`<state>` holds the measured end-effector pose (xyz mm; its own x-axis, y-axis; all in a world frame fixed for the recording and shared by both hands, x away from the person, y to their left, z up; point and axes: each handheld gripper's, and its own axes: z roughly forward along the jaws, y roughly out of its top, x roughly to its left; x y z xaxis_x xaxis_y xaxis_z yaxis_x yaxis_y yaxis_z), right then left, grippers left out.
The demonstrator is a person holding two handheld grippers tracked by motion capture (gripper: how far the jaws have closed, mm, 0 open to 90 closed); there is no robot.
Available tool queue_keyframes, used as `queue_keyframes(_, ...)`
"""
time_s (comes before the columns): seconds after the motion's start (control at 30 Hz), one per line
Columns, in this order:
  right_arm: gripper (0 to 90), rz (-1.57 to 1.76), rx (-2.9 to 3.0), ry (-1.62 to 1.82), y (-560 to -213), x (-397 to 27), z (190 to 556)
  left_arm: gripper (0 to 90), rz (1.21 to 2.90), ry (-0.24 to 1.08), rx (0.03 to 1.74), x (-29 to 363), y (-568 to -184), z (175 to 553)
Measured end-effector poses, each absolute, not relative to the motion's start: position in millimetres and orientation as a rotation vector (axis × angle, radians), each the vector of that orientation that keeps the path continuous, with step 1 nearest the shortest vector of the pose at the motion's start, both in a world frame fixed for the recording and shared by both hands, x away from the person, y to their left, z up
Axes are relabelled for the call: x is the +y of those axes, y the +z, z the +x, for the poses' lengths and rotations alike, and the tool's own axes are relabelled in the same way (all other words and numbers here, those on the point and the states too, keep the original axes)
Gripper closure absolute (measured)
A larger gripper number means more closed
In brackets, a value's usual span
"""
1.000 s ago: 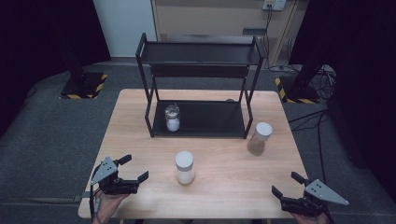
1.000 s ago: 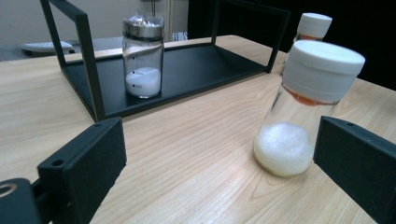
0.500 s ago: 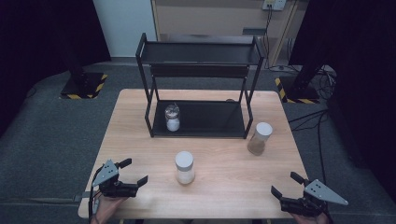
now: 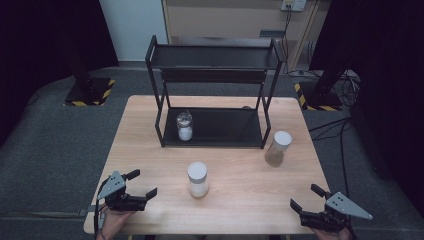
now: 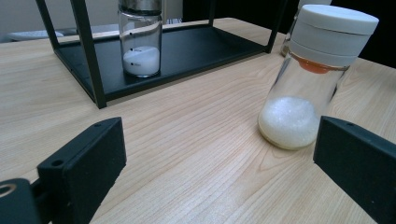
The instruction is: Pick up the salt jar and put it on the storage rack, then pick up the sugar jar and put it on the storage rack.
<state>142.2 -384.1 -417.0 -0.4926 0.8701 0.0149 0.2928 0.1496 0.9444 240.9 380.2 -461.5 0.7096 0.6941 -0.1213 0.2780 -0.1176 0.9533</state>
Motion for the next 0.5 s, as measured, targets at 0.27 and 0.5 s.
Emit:
queue_keyframes(0.27,5.7,1.109,1.877,1.349,-416.9,-384.5,142.0,1.4,1.702,0.420,0.784,379.9,-461.2,241.0)
queue_keyframes(0.5,5.7,1.111,1.872,1.346,-416.9,-384.4,141.8,1.2,1.706,0.422,0.784,379.2,-460.8,241.5)
